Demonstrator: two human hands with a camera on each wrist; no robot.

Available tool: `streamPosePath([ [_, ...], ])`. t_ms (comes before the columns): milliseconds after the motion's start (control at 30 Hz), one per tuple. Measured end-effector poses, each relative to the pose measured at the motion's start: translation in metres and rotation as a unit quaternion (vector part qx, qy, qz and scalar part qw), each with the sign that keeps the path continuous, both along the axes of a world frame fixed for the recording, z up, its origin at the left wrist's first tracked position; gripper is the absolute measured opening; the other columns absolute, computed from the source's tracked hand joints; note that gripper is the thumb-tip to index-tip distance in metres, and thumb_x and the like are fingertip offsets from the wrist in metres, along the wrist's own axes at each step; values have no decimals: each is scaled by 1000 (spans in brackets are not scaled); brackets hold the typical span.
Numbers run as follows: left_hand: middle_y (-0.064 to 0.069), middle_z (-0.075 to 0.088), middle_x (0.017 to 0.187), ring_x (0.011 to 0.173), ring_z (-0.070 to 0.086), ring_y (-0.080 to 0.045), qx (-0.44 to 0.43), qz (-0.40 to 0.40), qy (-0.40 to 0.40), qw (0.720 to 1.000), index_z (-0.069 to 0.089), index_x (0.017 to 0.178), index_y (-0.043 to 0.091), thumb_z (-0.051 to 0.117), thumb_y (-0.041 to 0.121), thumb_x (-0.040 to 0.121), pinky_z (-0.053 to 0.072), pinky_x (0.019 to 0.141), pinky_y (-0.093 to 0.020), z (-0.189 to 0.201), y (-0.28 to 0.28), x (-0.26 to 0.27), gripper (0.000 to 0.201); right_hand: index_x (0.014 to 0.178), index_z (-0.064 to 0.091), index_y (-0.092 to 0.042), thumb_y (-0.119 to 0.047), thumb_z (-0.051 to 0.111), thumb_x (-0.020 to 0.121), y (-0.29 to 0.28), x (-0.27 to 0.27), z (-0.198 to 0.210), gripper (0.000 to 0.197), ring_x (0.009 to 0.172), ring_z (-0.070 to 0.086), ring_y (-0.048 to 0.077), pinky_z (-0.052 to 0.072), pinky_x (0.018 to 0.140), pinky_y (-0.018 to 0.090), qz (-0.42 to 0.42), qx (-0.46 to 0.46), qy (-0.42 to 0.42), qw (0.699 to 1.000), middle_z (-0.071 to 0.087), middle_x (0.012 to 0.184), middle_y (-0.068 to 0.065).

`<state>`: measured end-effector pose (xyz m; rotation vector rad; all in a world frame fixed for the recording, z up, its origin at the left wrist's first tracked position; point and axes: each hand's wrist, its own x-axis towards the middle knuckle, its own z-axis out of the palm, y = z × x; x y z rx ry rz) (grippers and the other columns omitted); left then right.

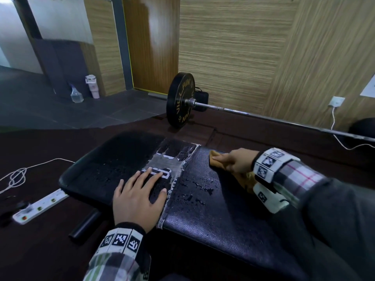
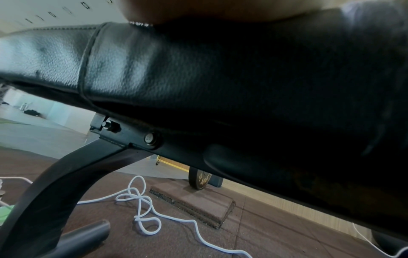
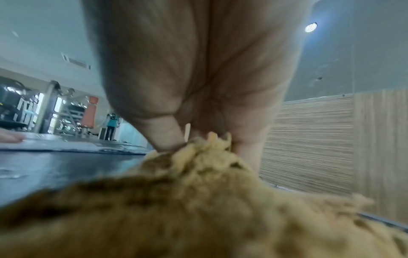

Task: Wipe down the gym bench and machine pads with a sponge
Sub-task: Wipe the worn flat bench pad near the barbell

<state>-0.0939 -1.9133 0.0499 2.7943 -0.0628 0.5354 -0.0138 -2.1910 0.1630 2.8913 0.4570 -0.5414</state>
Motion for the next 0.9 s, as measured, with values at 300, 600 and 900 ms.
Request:
streamPosePath([
  [300, 18, 50, 141, 135, 42, -11, 5, 2, -2, 1000, 54, 130, 47, 27, 63, 83, 22, 114, -43, 1, 0, 0, 56, 145, 27, -34, -13, 43, 94, 52, 13, -6, 57, 125, 45, 28, 35, 98, 26, 31, 5, -37, 999, 40, 144, 6],
  [600, 16, 53, 139, 133, 44, -14, -5, 4, -17, 1000, 58, 127, 45, 31, 60, 83, 23, 113, -44, 0, -2, -1, 54, 142, 26, -45, -17, 46, 94, -13, -34, -9, 59, 135, 33, 16, 22, 110, 23, 25, 70, 31, 997, 28, 152, -8],
  [900, 16, 51, 141, 134, 43, -13, 5, 6, -15, 1000, 56, 128, 45, 29, 61, 82, 23, 113, -44, 0, -1, 0, 56, 148, 20, -20, -14, 41, 96, 43, -19, -2, 56, 122, 45, 33, 39, 100, 35, 25, -55, -15, 998, 35, 144, 11],
])
